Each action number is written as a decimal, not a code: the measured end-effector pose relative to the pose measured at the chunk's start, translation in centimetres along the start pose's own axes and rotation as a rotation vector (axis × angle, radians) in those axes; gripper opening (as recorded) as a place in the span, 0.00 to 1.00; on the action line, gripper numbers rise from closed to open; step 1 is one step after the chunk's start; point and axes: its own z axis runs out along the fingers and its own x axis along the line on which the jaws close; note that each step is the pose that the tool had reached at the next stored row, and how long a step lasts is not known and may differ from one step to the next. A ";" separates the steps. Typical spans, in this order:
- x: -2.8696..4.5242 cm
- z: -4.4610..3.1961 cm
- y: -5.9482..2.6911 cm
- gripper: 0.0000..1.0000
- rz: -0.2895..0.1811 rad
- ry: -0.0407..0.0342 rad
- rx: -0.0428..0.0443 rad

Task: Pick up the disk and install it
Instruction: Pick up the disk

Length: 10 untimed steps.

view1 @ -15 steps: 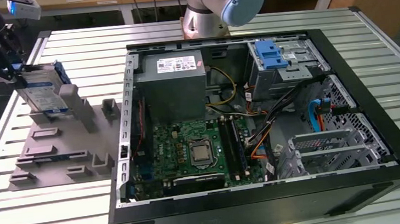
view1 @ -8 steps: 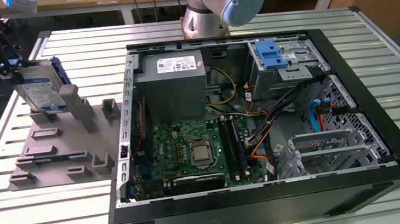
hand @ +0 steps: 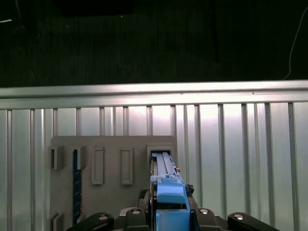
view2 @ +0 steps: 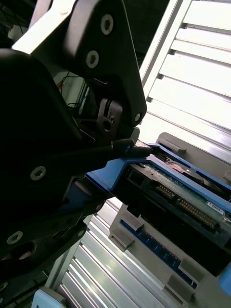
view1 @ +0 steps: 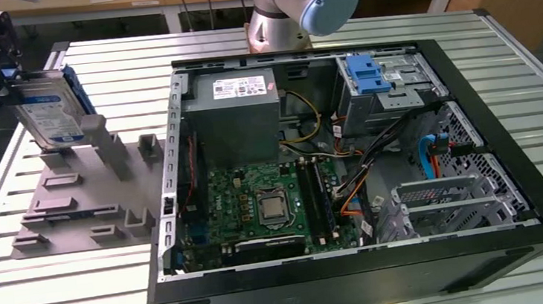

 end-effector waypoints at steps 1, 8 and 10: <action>0.00 0.00 0.00 0.36 0.000 0.0000 0.0001; 0.00 -0.15 0.00 0.36 0.000 0.0004 -0.0007; 0.00 -0.28 0.01 0.36 0.000 0.0002 -0.0003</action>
